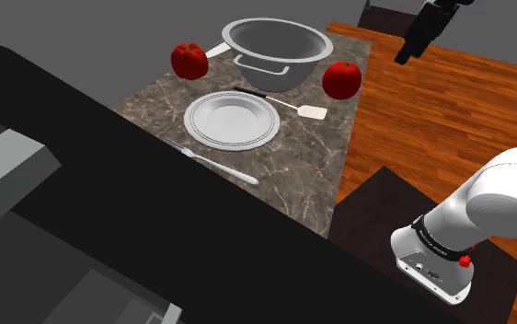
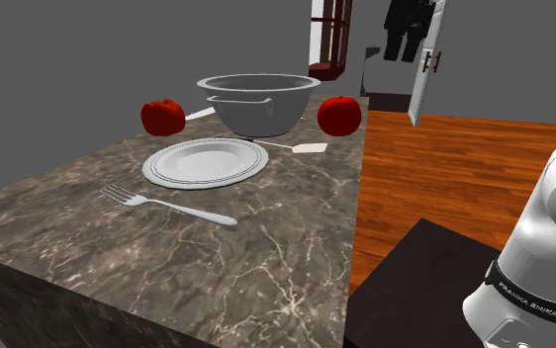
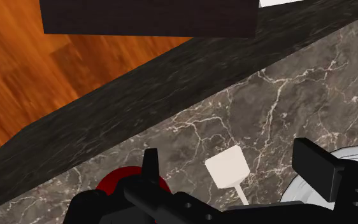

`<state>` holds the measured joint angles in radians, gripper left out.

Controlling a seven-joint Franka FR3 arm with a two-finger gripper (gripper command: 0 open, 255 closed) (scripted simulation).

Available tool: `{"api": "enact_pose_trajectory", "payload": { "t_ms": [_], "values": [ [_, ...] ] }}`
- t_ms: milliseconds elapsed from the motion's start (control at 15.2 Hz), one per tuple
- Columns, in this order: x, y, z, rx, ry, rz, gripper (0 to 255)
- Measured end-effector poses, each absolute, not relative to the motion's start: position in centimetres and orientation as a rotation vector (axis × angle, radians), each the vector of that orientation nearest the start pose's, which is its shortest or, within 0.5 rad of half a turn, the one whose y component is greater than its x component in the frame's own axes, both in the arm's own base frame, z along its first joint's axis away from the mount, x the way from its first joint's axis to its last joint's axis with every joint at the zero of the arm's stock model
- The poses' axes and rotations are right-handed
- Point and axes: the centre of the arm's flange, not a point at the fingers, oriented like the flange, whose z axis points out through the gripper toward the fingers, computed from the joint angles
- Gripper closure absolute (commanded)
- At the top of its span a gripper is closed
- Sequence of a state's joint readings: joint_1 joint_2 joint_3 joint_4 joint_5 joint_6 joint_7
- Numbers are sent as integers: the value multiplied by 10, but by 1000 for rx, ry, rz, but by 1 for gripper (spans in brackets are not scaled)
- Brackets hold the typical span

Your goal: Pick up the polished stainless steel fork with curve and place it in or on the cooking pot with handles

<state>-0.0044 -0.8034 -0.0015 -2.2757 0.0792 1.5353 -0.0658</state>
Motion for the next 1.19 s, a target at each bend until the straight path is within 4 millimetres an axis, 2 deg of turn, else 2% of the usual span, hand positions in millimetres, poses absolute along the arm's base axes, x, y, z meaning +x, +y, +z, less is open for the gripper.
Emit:
{"api": "enact_pose_trajectory", "payload": {
  "t_ms": [66,264,924,1188],
  "values": [
    [298,7,631,-3060,-100,-101,0],
    [312,27,622,-3058,-134,-113,0],
    [377,131,586,-3040,-292,-173,0],
    [394,179,571,-3031,-355,-197,0]
  ]
}}
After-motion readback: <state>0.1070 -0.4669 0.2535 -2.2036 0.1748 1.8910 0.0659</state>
